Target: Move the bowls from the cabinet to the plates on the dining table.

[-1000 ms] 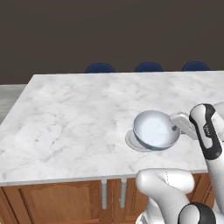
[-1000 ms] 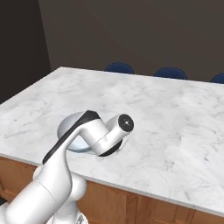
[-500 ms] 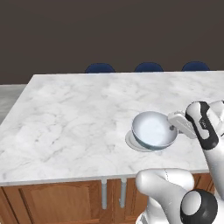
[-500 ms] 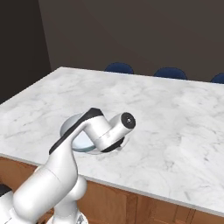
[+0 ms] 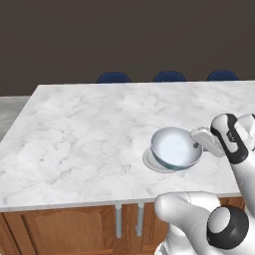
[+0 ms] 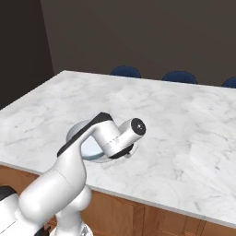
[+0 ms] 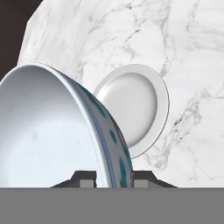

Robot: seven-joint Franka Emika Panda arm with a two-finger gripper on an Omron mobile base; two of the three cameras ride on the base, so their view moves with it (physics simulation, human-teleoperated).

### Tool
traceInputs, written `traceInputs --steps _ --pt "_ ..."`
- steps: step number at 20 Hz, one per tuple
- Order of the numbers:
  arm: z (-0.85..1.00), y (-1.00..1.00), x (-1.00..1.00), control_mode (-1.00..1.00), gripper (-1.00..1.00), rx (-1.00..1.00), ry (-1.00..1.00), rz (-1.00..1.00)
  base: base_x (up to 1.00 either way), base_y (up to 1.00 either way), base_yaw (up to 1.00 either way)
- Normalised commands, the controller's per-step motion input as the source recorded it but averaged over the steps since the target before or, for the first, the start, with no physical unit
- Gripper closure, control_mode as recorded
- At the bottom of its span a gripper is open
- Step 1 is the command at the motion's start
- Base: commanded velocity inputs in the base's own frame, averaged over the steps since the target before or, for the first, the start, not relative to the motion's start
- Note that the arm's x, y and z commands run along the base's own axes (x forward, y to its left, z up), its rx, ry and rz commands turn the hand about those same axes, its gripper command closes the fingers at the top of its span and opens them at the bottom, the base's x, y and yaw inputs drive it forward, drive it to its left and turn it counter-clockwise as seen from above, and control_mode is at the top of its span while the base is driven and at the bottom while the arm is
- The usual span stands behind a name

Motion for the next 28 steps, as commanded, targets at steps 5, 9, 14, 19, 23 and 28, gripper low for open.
traceInputs --steps 5,9,14,19,23,28 --pt "-0.04 0.0 0.2 -1.0 1.0 0.0 0.0 0.0 0.0 0.0 0.0" --pt "-0.14 0.0 0.32 -1.0 1.0 0.0 0.0 0.0 0.0 0.0 0.0" --pt "-0.22 -0.02 0.29 -1.0 1.0 -0.01 0.0 0.0 0.0 0.0 0.0" --pt "-0.25 -0.05 0.23 -1.0 1.0 -0.01 0.0 0.0 0.0 0.0 0.0" --pt "-0.2 -0.12 0.18 -1.0 1.0 0.0 0.0 0.0 0.0 0.0 0.0" --pt "-0.11 -0.09 0.15 -1.0 1.0 0.0 0.0 0.0 0.0 0.0 0.0"
